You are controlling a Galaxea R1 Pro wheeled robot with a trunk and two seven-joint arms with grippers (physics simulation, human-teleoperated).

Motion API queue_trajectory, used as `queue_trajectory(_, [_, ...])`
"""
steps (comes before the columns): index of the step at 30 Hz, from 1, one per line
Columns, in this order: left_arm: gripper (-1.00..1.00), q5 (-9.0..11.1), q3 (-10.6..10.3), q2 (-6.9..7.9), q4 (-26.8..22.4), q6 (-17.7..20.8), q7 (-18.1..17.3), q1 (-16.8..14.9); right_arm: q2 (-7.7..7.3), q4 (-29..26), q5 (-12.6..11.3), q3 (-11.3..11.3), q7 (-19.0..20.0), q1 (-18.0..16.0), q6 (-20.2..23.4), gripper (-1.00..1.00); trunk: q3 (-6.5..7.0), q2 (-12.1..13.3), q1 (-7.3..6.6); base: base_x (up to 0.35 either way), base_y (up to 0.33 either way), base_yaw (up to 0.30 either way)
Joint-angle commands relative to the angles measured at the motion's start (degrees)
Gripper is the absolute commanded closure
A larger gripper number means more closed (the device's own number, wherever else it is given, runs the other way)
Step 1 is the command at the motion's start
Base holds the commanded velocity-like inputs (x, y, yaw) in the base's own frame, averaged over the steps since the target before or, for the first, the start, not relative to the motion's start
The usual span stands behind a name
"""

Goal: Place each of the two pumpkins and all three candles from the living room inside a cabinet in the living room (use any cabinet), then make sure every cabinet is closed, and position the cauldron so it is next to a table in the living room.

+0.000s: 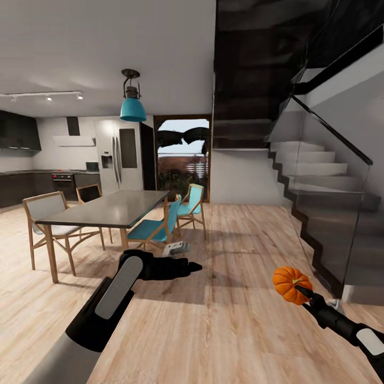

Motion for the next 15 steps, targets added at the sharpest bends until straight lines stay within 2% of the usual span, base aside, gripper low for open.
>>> queue_trajectory(1, [-1.00,0.5,0.0,0.00,0.0,0.1,0.6,-0.1,-0.01,0.0,-0.7,-0.4,0.0,-0.1,0.6,1.00,-0.03,0.0,-0.01,0.000,0.128,0.269])
queue_trajectory(6, [-1.00,0.6,0.8,0.25,0.3,0.1,0.4,-0.1,-0.01,0.0,-0.7,-0.4,0.0,-0.1,0.6,1.00,0.16,0.0,-0.01,0.084,0.161,0.269])
queue_trajectory(11, [-1.00,0.6,7.2,0.42,2.7,0.1,0.3,-0.1,0.21,0.0,-0.6,-0.4,-0.2,-0.1,0.6,1.00,0.34,0.0,-0.01,0.258,0.169,0.269])
queue_trajectory(13, [-1.00,0.7,9.0,0.42,4.6,0.1,0.1,-0.1,0.42,0.0,-0.6,-0.2,-0.2,-0.1,0.6,1.00,0.42,0.0,-0.01,0.306,0.106,0.269])
queue_trajectory(15, [-1.00,0.7,9.8,0.43,6.1,0.1,0.0,-0.1,0.50,0.0,-0.6,0.0,-0.3,-0.1,0.6,1.00,0.49,0.0,-0.01,0.317,0.065,0.269])
